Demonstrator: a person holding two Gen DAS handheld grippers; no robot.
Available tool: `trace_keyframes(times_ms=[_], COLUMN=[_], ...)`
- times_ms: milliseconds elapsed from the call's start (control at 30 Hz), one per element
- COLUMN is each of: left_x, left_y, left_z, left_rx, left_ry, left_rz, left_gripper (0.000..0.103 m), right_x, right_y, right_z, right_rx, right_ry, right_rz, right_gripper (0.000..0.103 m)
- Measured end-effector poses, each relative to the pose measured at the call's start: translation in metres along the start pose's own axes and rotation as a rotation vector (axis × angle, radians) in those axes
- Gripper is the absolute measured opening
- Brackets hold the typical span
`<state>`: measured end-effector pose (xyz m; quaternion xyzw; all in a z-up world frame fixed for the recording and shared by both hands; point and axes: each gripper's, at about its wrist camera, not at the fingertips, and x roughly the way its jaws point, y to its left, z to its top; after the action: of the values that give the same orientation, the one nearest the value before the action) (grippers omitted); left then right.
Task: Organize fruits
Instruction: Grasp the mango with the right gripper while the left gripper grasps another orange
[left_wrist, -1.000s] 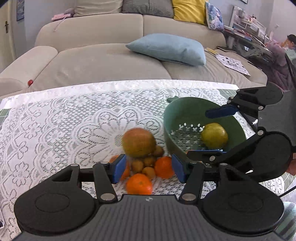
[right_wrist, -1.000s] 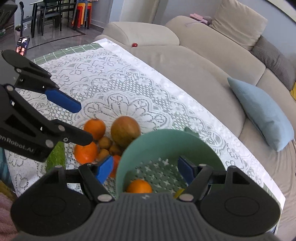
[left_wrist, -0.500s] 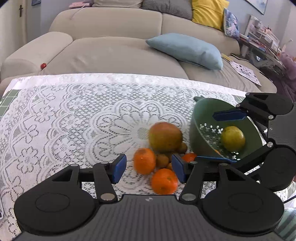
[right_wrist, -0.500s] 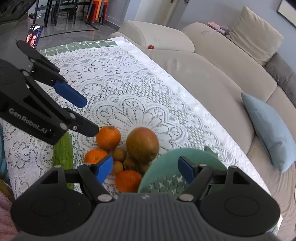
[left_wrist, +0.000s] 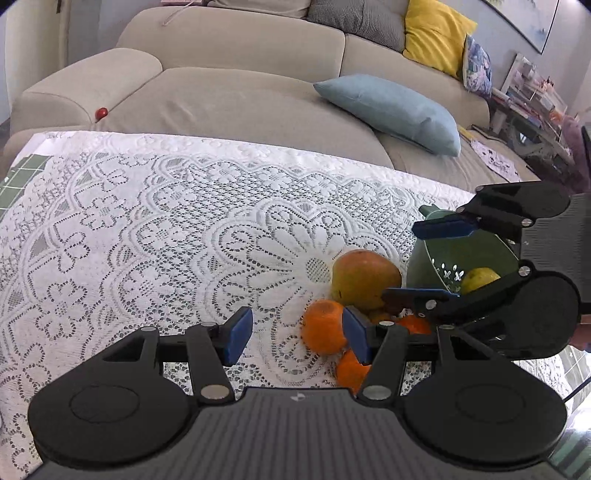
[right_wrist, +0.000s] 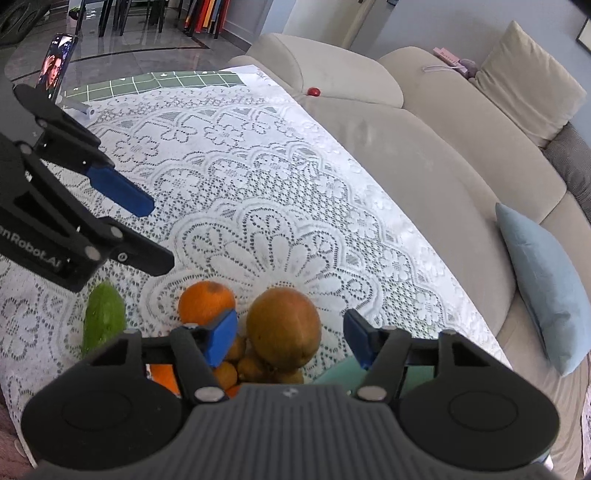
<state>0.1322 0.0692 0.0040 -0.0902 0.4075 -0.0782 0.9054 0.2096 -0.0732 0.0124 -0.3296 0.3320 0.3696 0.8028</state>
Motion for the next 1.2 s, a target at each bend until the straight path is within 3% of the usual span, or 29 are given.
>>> trace_keyframes(times_ms=[600,967,1200], left_x=[0.035,0.054,0.053], left_y=[-0.005,0.002,0.0], left_z=[-0.018,-0.024,-0.022], left_rx=[0.044,0.017,0.038], left_ry=[0.029,0.009,-0.011], left_rz=[-0.126,-0.133,-0.113], left_gripper=[0.065,0.055,0.053], right_x=[0.043,0.041,0.042], right_y=[-0.003,-0.008,-0.013], right_z=[-0.002,-0.006,-0.004], right_rx=[-0.078,-0.098,-0.063], right_ry=[0.108,0.096,0.096], right_rz=[0.036,0.052,0.09], right_gripper=[0.057,0.057,0.057])
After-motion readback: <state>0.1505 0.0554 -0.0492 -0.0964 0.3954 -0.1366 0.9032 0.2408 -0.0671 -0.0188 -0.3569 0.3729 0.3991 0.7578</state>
